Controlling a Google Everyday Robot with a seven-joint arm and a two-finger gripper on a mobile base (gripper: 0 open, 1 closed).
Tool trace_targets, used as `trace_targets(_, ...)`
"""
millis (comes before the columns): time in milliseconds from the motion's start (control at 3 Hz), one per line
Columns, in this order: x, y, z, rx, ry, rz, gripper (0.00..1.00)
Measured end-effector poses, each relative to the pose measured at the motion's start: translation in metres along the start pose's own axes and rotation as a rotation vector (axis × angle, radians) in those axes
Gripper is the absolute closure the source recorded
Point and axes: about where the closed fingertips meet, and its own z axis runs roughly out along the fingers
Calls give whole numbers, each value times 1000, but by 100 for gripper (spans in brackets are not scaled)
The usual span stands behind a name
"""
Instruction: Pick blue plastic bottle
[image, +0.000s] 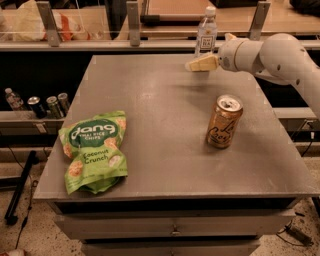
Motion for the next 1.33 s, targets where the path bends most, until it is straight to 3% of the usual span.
trace_targets(1000,1,-10,26,73,-15,44,0)
trace_targets(1333,0,-10,33,76,-18,53,0)
